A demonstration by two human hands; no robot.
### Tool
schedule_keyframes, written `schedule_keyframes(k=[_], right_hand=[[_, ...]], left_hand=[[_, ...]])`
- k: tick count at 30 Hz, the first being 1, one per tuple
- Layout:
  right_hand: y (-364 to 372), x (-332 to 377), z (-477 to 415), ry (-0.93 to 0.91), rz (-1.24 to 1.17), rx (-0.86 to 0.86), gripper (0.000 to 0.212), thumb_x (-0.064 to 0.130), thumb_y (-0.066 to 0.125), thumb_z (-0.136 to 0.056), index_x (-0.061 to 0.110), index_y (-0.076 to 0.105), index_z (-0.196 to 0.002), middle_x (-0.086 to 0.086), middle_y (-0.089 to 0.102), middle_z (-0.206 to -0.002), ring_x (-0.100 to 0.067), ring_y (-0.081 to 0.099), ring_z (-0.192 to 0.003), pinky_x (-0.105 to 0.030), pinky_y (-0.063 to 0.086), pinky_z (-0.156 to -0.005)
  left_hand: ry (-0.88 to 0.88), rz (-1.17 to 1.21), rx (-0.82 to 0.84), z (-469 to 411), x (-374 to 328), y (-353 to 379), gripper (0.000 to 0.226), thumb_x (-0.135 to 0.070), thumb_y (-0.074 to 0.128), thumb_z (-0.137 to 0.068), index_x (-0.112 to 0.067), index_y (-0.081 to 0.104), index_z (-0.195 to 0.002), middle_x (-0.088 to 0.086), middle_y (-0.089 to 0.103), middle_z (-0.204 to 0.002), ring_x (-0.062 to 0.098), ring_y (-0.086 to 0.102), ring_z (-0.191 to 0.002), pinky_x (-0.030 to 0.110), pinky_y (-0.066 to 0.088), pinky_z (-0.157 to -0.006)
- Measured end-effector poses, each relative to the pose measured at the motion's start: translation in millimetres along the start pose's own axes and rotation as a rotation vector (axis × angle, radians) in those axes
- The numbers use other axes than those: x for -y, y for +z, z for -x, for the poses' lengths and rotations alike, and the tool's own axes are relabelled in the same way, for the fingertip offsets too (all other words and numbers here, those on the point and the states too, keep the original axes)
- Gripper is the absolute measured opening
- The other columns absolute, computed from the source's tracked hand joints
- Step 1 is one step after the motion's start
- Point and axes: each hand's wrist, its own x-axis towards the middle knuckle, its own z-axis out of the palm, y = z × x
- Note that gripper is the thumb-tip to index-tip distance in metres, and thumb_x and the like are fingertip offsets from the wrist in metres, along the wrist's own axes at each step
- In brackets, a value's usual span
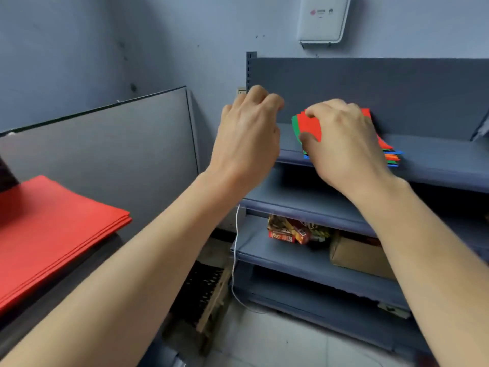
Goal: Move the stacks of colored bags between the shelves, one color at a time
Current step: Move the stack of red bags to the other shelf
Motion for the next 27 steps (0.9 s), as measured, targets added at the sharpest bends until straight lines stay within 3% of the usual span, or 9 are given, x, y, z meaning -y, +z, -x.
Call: schedule_keyframes(k=[10, 19, 27], right_hand=[[38.6, -120.1, -40.1, 0.304, 0.139, 0.044, 0.035, 0.023, 0.052, -0.093, 0.008, 0.053, -0.125, -0.013, 0.053, -0.127, -0.033, 0.047, -0.113, -0.04, 0.037, -0.095], [97.8, -174.2, -125.5, 0.405, 0.181, 0.052, 0.041, 0.029, 0.051, -0.094, 0.009, 0.05, -0.13, -0.013, 0.051, -0.129, -0.033, 0.046, -0.118, -0.04, 0.036, -0.097], [137.7, -217.5, -157.8, 0.477, 0.168, 0.105, 0.043, 0.031, 0.053, -0.094, 0.01, 0.05, -0.131, -0.013, 0.052, -0.128, -0.033, 0.048, -0.117, -0.041, 0.038, -0.096]], left_hand=[[0.025, 0.158, 0.155, -78.4, -8.7, 145.7, 0.038, -0.001, 0.042, -0.088, -0.01, 0.059, -0.12, 0.009, 0.056, -0.116, 0.03, 0.053, -0.105, 0.043, 0.043, -0.091], [-0.029, 0.204, 0.209, -156.7, 33.9, 239.3, 0.038, -0.003, 0.039, -0.089, -0.01, 0.058, -0.121, 0.01, 0.056, -0.118, 0.03, 0.054, -0.104, 0.042, 0.044, -0.089], [-0.121, 0.216, 0.351, -182.3, 58.5, 312.9, 0.037, -0.005, 0.042, -0.089, -0.008, 0.056, -0.123, 0.011, 0.054, -0.121, 0.034, 0.053, -0.107, 0.041, 0.046, -0.088]])
